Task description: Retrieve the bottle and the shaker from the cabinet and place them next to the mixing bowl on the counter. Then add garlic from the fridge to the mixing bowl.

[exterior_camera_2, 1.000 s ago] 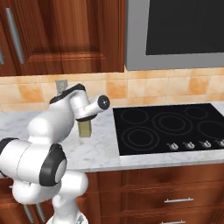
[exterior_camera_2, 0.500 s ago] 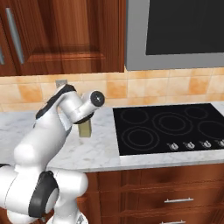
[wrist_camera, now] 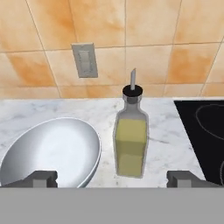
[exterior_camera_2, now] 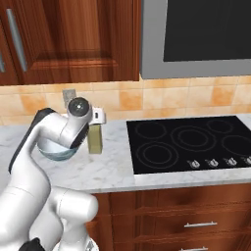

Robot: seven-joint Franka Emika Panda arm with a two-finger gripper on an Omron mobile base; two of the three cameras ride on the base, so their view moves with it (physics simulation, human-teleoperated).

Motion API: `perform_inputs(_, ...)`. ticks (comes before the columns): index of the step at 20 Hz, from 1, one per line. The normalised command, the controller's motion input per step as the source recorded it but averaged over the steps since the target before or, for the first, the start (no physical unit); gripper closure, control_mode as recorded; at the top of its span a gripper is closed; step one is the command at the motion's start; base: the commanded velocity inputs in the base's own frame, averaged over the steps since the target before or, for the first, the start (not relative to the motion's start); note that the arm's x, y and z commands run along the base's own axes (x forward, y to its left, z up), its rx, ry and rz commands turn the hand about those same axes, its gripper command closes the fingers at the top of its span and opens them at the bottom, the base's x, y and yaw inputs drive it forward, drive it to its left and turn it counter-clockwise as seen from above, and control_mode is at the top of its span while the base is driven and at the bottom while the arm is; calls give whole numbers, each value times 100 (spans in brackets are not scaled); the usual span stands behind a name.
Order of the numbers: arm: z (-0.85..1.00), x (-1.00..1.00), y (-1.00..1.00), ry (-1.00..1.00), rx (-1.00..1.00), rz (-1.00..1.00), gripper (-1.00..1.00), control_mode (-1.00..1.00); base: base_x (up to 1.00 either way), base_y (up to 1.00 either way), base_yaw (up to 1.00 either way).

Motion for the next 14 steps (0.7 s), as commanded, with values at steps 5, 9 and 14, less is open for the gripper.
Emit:
perform_inputs(5, 62, -95, 11, -3, 0, -8, -100, -100, 0, 0, 0)
perform_inputs(9, 71, -97, 26, -17, 0, 5, -100, -100, 0, 0, 0)
perform_inputs(14, 88, -92, 28, -22, -2, 4, -100, -100, 0, 0, 0)
